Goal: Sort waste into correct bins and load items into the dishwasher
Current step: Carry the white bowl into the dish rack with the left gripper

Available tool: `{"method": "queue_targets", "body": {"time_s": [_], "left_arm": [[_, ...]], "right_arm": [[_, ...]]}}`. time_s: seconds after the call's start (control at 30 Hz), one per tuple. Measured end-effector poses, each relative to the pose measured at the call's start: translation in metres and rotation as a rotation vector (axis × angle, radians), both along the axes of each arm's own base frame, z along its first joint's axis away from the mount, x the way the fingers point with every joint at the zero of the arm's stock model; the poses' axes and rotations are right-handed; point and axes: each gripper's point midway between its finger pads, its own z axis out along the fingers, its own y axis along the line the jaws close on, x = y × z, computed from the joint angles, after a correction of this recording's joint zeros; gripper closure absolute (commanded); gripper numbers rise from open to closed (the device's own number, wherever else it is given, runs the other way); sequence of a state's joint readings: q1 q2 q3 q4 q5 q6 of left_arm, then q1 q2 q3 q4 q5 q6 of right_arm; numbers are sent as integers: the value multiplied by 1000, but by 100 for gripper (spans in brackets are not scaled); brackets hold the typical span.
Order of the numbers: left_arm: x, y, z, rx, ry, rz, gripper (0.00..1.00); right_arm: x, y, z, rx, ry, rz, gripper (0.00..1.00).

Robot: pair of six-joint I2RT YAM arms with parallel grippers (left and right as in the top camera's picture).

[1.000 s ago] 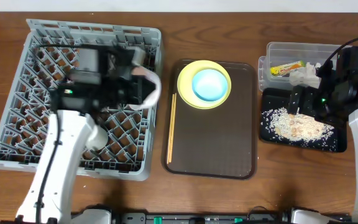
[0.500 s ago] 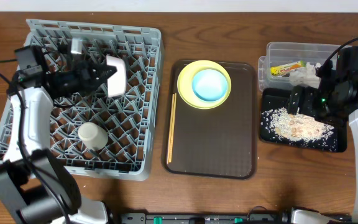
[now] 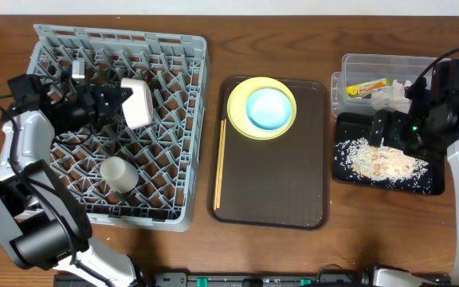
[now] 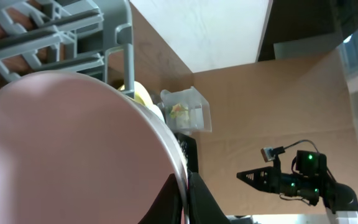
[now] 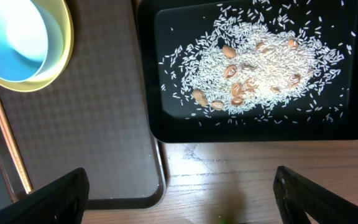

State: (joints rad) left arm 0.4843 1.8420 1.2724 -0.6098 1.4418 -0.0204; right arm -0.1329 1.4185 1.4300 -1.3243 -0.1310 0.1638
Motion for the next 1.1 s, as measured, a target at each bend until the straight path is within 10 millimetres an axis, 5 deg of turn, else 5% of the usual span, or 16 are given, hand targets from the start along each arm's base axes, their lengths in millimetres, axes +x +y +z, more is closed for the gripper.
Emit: {"method": "queue_targets", "body": {"time_s": [0.23,0.3,0.37,0.5,0.7,0.9,1.1], "left_arm": [[-9,20,-12,10,111,72,91],[-12,29,-17,21,141,100,83],[-15,41,-25,52,178,136,60],[-24,61,-42,96,263,199,38],[-29,74,-46,123,293,241,30],[-35,65,-3,235,207,265,22],[-43,10,59,528,24,236,13]], "right_arm": [[-1,0,0,1,4,0,7],[-1,0,0,1,4,0,7],[-1,0,0,1,4,0,7],[-1,0,0,1,4,0,7],[-1,0,0,1,5,0,8],[-1,0,0,0,6,0,6],[-1,-2,-1,-14,6,-2,3]]}}
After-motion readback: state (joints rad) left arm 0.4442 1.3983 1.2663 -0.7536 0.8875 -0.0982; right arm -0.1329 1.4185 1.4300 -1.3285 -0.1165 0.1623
